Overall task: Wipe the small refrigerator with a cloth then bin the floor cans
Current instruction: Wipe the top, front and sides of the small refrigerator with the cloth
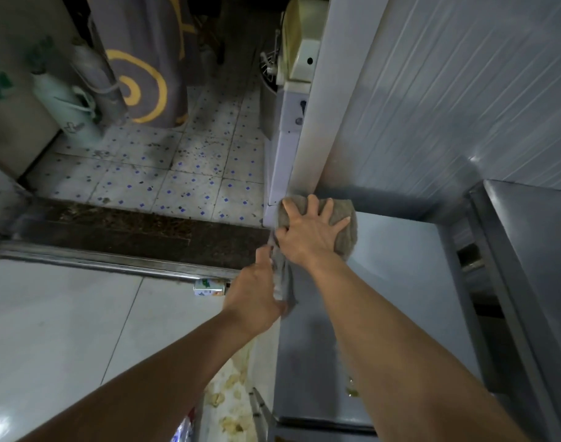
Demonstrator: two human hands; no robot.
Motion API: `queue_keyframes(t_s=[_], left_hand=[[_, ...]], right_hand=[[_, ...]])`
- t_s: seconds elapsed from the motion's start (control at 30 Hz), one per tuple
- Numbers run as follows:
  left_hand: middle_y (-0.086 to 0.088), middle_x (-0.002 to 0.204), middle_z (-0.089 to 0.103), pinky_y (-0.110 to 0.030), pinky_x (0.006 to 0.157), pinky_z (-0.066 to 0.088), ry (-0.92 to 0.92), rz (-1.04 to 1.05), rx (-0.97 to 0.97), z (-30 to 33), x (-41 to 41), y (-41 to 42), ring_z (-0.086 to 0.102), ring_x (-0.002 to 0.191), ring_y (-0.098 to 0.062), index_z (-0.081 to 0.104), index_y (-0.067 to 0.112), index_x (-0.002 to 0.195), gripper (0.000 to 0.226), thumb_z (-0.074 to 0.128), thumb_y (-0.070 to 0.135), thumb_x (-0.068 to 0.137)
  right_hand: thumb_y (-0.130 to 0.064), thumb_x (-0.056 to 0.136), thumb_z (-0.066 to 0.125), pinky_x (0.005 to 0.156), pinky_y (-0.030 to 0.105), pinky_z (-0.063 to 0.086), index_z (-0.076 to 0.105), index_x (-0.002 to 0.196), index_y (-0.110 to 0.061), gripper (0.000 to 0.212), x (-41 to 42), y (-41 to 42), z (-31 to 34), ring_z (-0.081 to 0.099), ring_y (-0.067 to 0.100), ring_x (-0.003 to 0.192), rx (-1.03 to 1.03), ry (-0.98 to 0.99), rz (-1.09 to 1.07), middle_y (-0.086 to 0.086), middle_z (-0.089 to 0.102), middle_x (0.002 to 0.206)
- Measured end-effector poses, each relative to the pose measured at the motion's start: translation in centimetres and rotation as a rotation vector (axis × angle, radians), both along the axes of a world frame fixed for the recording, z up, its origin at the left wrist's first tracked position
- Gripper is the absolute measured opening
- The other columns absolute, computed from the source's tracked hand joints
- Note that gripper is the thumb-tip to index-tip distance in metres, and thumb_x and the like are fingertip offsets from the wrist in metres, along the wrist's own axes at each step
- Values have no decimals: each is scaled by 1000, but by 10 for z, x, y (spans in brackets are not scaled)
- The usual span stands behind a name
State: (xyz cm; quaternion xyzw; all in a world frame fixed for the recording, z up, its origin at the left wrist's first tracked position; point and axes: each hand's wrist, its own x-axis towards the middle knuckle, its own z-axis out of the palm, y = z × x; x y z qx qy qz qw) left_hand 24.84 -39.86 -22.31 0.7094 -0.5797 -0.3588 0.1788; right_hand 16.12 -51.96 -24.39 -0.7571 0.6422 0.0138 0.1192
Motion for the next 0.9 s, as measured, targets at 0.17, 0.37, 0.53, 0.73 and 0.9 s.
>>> queue_keyframes(t_s=[0.17, 0.37, 0.53, 0.73, 0.9], left_hand=[[-8, 130, 53, -43, 84, 53, -98, -42, 36, 5, 18, 11, 56, 113, -24, 13, 20, 143, 102, 80, 21, 67], [-8, 132, 51, -43, 93, 47, -77, -105, 1, 19, 27, 20, 55, 114, -25, 17, 20, 142, 95, 77, 25, 69], [-6, 130, 51, -39, 91, 48, -78, -161, -17, 18, 27, 20, 55, 112, -26, 22, 23, 138, 87, 75, 26, 69], [-4, 139, 38, -36, 94, 44, -169, -168, -11, 10, 7, 18, 46, 124, -24, 21, 23, 140, 89, 76, 28, 70], [3, 152, 17, -36, 102, 36, -205, -230, -64, 11, -23, 27, 29, 134, -20, 20, 22, 144, 81, 67, 21, 77]], right_hand=[[-44, 85, 50, 106, 70, -5, 35, 136, -38, 54, -9, 34, 2, -7, 38, 143, -58, 7, 114, 4, 5, 154], [-50, 79, 43, 109, 59, -12, 48, 123, -40, 45, -35, 132, -3, -4, 28, 145, -104, -39, 243, -5, 10, 151], [-56, 83, 38, 112, 54, -8, 35, 135, -46, 54, -55, 109, -5, -1, 23, 145, -84, -53, 300, -7, 14, 152], [-53, 95, 34, 114, 54, -3, 22, 147, -38, 55, -74, 35, -3, -1, 26, 146, -101, -7, 124, 1, -5, 159], [-55, 94, 17, 112, 49, -17, 18, 148, -38, 57, -103, 112, -9, -2, 23, 146, -161, -19, 37, 0, 10, 158]])
